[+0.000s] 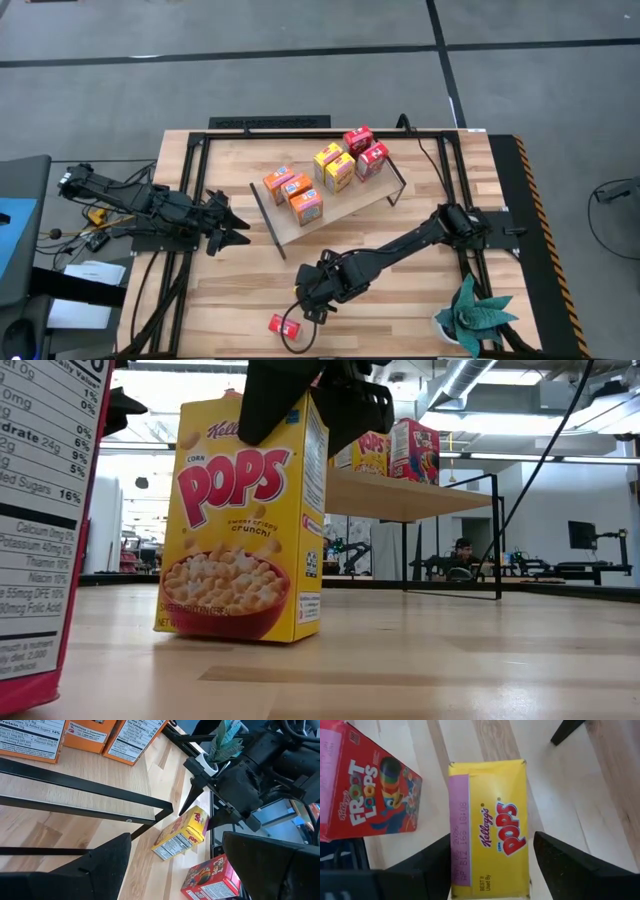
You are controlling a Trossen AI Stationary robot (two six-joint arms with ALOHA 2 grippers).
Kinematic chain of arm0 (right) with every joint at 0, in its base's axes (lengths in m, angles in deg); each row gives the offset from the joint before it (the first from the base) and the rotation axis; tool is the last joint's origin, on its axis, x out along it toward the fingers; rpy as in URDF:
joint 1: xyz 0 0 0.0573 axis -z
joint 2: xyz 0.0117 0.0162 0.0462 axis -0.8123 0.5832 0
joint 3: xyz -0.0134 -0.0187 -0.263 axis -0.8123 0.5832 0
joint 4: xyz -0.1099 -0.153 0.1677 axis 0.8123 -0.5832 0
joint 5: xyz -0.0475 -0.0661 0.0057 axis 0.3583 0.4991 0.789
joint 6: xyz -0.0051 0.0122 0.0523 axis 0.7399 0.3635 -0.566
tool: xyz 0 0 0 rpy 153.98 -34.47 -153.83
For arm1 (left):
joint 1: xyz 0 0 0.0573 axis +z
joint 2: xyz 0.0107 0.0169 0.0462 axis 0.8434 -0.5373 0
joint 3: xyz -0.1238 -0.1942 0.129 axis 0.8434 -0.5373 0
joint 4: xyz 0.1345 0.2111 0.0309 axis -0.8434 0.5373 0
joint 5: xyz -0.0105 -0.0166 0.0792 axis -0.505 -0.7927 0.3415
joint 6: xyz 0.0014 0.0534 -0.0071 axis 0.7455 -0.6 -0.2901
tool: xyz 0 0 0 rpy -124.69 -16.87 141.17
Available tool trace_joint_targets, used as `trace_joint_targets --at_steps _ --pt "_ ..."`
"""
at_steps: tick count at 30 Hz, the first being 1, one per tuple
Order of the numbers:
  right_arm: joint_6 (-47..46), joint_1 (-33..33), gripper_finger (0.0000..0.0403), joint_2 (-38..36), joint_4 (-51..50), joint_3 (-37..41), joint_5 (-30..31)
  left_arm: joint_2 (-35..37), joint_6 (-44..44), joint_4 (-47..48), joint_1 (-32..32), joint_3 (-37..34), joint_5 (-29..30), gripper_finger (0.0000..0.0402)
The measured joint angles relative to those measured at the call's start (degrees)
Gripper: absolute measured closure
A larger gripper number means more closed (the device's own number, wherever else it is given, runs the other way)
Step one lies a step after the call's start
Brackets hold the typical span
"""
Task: Stack cereal on shelf
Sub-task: Put the yellow cereal box on the shelf aligned with the other yellow cereal box
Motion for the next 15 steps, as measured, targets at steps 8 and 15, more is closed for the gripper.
trace_joint_targets --at_steps 8,15 --pt "0.9 0.0 0.0122 0.0 -0.3 0.0 -0.3 0.0 -0.6 0.1 0.0 0.0 0.0 0.0097" --pt "2.2 0.2 0.0126 0.0 -0.3 0.0 -1.0 0.0 -0.6 1.4 0.0 0.0 0.0 0.0097"
